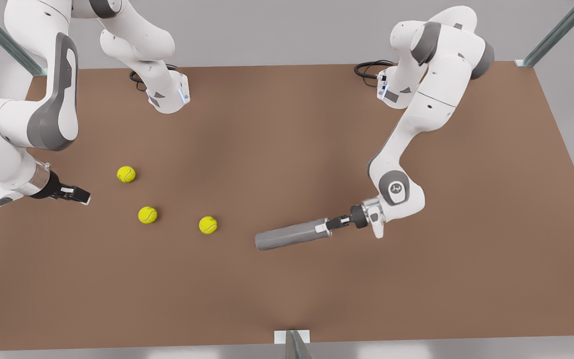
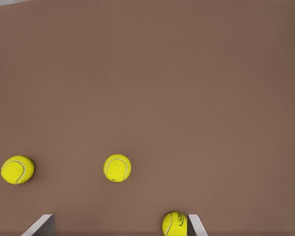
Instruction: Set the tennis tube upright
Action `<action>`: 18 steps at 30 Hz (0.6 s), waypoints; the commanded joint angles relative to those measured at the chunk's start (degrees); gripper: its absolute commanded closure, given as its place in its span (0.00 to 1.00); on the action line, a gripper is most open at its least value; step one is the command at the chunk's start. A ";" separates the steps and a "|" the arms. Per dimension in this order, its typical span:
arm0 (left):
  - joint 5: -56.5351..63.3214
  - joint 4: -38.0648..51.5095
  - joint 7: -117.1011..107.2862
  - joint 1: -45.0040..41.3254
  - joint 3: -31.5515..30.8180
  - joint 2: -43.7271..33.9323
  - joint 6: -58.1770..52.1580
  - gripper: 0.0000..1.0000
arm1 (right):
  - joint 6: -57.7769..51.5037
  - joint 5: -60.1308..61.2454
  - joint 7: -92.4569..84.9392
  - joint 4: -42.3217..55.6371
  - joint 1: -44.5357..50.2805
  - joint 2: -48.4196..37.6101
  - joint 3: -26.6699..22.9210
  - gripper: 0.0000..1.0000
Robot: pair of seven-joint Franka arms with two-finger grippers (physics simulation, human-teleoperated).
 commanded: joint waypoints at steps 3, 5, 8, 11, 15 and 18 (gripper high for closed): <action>10.97 -0.18 -13.43 0.01 0.84 -2.15 0.62 0.79 | -0.05 0.04 -0.01 0.03 0.00 -0.06 -0.01 0.00; 18.09 -0.27 -17.39 0.01 1.90 -3.82 0.44 0.79 | -0.05 0.04 -0.01 0.03 0.00 -0.06 -0.01 0.00; 25.83 -0.27 -21.25 0.01 3.57 -5.84 0.09 0.79 | -0.05 0.04 -0.01 0.03 0.09 -0.06 -0.01 0.00; 35.58 0.26 -27.41 0.01 4.89 -7.87 -1.14 0.79 | -0.05 0.04 -0.01 0.03 0.09 -0.06 -0.01 0.00; 49.55 0.44 -31.98 0.01 6.56 -10.59 -1.84 0.79 | -0.05 0.04 -0.10 0.03 0.00 -0.06 -0.01 0.00; 61.07 0.44 -36.55 0.01 7.88 -14.02 -5.09 0.79 | -0.05 0.04 -0.01 0.03 0.09 -0.06 -0.01 0.00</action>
